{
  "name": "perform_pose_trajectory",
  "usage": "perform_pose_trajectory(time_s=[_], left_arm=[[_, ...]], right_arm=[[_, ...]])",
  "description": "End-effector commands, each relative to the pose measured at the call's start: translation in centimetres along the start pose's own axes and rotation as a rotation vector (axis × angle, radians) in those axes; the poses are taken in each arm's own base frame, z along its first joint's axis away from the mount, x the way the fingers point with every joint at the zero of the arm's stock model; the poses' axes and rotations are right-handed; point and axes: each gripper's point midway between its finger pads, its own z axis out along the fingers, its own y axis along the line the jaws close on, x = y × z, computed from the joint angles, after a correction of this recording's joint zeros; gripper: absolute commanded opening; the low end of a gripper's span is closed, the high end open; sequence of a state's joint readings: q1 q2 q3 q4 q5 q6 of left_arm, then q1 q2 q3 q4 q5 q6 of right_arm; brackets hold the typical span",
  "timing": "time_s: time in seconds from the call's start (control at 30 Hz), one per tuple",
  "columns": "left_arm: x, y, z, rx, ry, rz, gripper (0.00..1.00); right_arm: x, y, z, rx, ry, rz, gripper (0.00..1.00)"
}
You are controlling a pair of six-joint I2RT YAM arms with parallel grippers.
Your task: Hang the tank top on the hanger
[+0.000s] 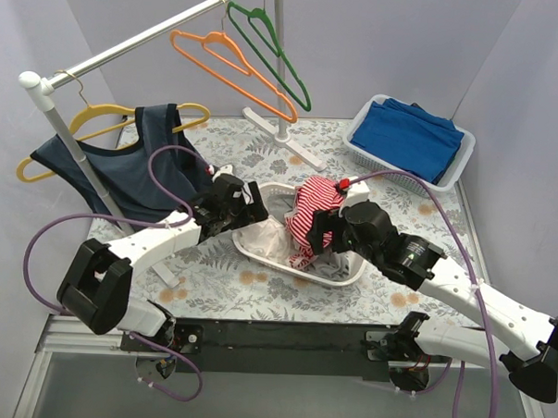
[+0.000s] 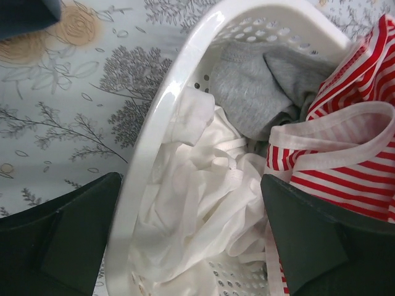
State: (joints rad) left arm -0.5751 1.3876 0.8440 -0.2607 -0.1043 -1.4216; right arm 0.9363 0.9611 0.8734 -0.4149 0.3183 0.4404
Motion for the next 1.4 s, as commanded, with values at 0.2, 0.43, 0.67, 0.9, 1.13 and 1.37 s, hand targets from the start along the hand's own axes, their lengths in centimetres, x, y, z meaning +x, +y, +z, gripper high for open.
perform_pose_trajectory(time_s=[0.2,0.43,0.67,0.9,1.13,1.37], left_arm=[[5.1,-5.7,1.0,-0.005,0.063,0.032,0.98],[6.3,-10.7,3.5,0.029,0.084,0.105,0.98],[8.2,-15.3,5.3,0.092,0.11,0.175,0.98],[10.7,-19.5,6.9,0.178,0.13,0.233,0.98],[12.6,-23.6,7.6,0.308,0.143,0.309,0.98],[14.4,-26.7,7.2,0.424,0.173,0.379,0.98]], right_arm=[[-4.6,-5.2,-2.5,0.286,-0.114,0.017,0.99],[-7.1,-11.7,-3.3,0.433,-0.136,0.098,0.99],[-9.9,-14.6,-4.6,0.477,-0.187,0.171,0.99],[-10.5,-15.1,-5.1,0.483,-0.224,0.203,0.99],[-9.6,-15.9,-5.2,0.52,-0.217,0.208,0.99],[-8.5,-17.6,-5.2,0.584,-0.191,0.209,0.99]])
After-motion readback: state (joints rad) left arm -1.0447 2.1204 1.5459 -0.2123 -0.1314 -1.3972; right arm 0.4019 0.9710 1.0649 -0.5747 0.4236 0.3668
